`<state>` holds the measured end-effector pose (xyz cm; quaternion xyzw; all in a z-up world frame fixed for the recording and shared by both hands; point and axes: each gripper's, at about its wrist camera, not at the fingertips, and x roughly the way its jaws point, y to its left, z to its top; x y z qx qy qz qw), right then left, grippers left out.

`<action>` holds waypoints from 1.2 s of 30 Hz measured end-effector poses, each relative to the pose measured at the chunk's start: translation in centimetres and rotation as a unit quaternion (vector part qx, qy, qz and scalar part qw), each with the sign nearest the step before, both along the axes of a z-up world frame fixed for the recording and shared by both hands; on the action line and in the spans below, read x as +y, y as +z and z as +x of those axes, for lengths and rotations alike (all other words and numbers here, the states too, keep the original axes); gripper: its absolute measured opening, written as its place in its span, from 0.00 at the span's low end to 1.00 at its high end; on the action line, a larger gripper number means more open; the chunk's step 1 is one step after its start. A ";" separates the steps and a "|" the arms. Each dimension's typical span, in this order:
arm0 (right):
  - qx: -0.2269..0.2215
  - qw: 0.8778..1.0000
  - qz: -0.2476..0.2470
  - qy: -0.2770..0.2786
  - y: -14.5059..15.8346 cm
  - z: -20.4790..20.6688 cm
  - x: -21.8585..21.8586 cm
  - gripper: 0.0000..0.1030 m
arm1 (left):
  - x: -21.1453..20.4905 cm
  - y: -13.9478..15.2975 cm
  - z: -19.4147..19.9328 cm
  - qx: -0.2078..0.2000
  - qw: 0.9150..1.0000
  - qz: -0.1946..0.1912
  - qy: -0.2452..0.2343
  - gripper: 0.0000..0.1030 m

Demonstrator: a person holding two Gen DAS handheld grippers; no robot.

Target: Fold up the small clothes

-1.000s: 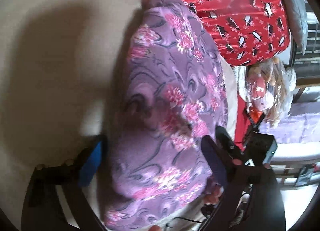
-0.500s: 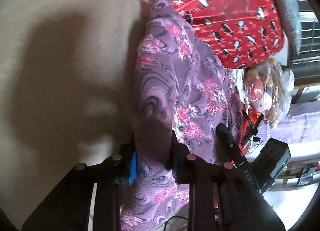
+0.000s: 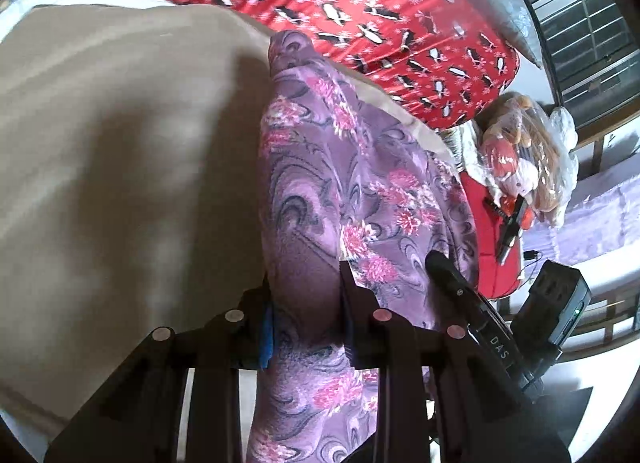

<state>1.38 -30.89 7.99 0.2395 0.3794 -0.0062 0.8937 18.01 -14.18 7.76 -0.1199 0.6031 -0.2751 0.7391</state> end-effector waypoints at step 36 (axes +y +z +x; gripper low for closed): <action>0.059 0.998 -0.036 -0.011 -7.8 7.0 2.0 0.23 | -0.6 -9.7 7.6 -0.080 0.986 0.146 0.003 0.41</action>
